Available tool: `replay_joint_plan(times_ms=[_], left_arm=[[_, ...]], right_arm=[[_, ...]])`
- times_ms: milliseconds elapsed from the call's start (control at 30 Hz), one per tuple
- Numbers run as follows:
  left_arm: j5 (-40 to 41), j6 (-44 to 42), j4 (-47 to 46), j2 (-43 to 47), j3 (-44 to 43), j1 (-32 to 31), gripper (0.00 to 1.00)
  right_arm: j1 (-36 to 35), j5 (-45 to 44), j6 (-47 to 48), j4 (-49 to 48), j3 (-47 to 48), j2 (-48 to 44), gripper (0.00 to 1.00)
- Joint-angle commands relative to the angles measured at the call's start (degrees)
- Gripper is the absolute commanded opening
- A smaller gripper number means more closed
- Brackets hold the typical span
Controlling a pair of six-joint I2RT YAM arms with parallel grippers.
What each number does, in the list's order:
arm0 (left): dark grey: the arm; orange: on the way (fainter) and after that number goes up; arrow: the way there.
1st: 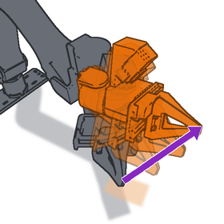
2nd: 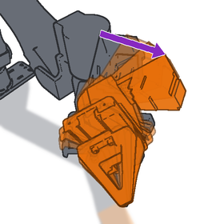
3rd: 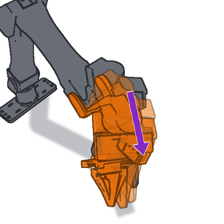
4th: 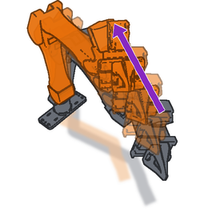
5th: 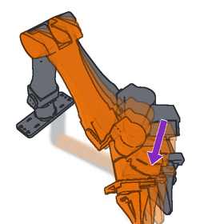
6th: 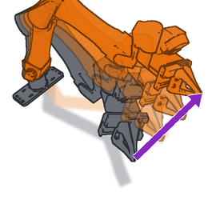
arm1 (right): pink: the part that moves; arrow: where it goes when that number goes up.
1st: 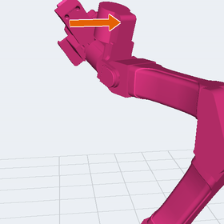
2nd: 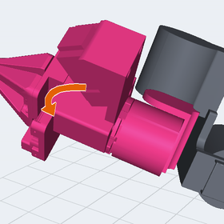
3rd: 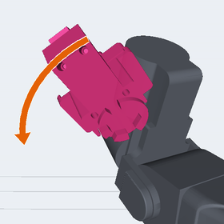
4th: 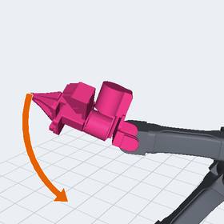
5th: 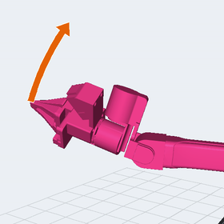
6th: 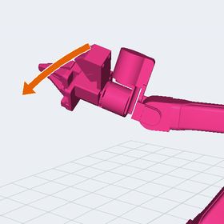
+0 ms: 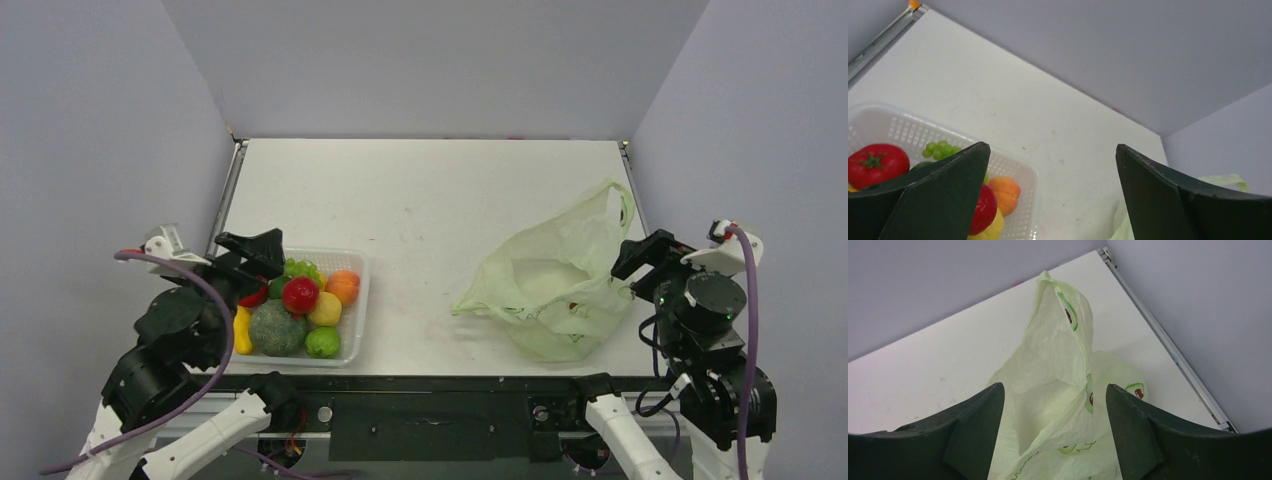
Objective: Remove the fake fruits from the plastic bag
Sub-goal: Reset both arms
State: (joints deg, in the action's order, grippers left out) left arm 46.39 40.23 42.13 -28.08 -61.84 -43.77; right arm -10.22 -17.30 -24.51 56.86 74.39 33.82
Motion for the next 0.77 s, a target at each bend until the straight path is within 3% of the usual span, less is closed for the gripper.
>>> replay_joint_plan(times_ms=[0,300,733], left_arm=[[-4.5,-13.7,-10.4,1.3,-7.1,0.3,0.97],[-4.8,-22.9,-15.1,6.2,-10.7,0.3,0.97],[-3.0,-22.4,-13.3,9.1,-11.4,0.3,0.97]], right_arm=[[-0.3,-5.6,1.6,-1.4,3.2,-4.1,0.71],[-0.2,-15.8,1.2,-2.6,5.9,-10.1,0.73],[-0.2,-15.0,-0.8,-5.1,2.0,-11.9,0.76]])
